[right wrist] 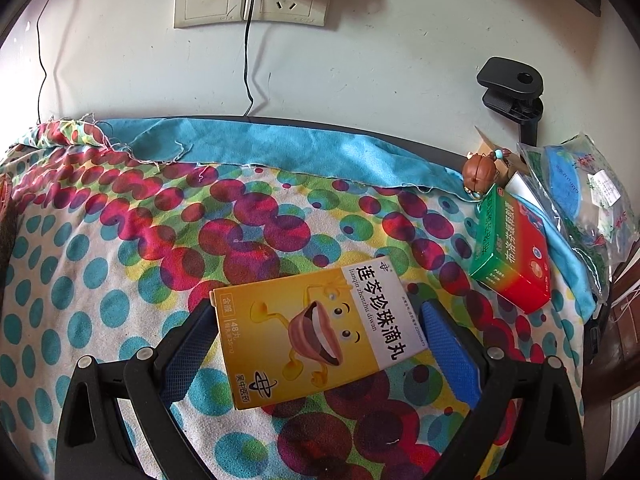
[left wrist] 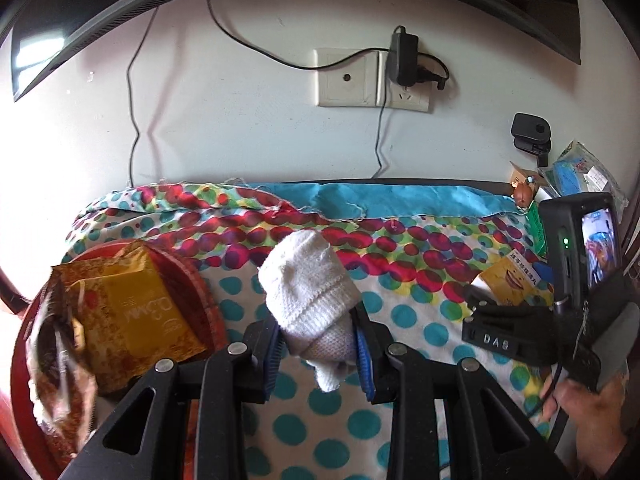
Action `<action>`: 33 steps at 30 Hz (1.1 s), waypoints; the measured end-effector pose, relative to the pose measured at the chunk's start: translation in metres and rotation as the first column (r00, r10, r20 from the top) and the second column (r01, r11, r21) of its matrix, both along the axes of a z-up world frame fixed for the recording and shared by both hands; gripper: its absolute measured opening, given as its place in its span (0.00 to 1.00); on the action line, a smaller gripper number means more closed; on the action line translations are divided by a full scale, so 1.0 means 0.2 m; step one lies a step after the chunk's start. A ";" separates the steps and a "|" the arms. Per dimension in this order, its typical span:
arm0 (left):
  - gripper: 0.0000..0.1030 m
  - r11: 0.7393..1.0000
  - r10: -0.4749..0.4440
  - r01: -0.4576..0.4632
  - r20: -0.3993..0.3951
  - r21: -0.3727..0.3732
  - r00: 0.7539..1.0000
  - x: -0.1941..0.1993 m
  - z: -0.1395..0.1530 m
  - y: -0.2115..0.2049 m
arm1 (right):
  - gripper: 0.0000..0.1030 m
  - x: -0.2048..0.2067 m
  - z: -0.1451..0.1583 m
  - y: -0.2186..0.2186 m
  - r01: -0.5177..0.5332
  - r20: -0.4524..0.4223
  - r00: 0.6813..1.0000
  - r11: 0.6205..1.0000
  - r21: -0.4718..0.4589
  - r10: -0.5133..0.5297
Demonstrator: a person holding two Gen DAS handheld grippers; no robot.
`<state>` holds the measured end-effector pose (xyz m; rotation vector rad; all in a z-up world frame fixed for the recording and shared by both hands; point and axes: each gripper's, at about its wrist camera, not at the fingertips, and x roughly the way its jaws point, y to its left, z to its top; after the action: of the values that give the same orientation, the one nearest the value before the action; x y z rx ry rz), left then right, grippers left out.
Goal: Organize objects
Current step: 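Carry the white sock into the red tray and open the left tool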
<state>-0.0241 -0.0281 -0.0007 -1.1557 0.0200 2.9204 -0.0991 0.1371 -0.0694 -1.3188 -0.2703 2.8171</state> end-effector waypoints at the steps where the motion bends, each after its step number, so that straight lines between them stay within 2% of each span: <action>1: 0.31 1.000 0.010 -0.010 -0.001 -0.003 1.000 0.02 0.01 -0.04 | 0.96 0.00 0.00 0.00 0.000 0.001 1.000 1.000 0.001 0.000; 5: 0.31 0.997 0.073 -0.073 -0.019 -0.006 0.997 0.11 0.05 -0.22 | 0.97 0.00 0.00 -0.01 0.001 0.003 1.000 1.000 -0.002 -0.001; 8: 0.31 0.989 0.147 -0.147 0.002 0.017 0.989 0.17 0.04 -0.40 | 0.96 -0.02 -0.01 0.00 0.000 0.024 1.000 1.000 -0.015 0.001; 12: 0.31 0.968 0.246 -0.247 0.033 0.053 0.969 0.29 0.00 -0.64 | 0.96 -0.02 -0.02 0.02 0.003 0.033 0.999 0.999 -0.033 -0.002; 19: 0.31 0.938 0.336 -0.340 0.064 0.071 0.940 0.45 -0.08 -0.88 | 0.96 -0.02 -0.02 0.01 0.004 0.032 0.999 1.000 -0.026 -0.003; 25: 0.31 0.931 0.353 -0.358 0.066 0.075 0.933 0.50 -0.09 -0.95 | 0.96 -0.02 -0.02 0.01 0.004 0.028 1.000 1.000 -0.016 -0.003; 28: 0.32 0.934 0.349 -0.353 0.068 0.055 0.935 0.50 -0.10 -0.92 | 0.96 -0.02 -0.02 0.01 0.004 0.028 1.000 1.000 -0.014 -0.004; 33: 0.32 0.937 0.338 -0.343 0.080 0.068 0.938 0.53 -0.13 -0.90 | 0.96 -0.01 -0.02 0.00 0.005 0.028 1.000 1.000 -0.013 -0.004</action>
<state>0.0813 -0.2077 -0.0261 -1.3682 -0.3299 3.1321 -0.1019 0.1372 -0.0730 -1.3606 -0.2504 2.8033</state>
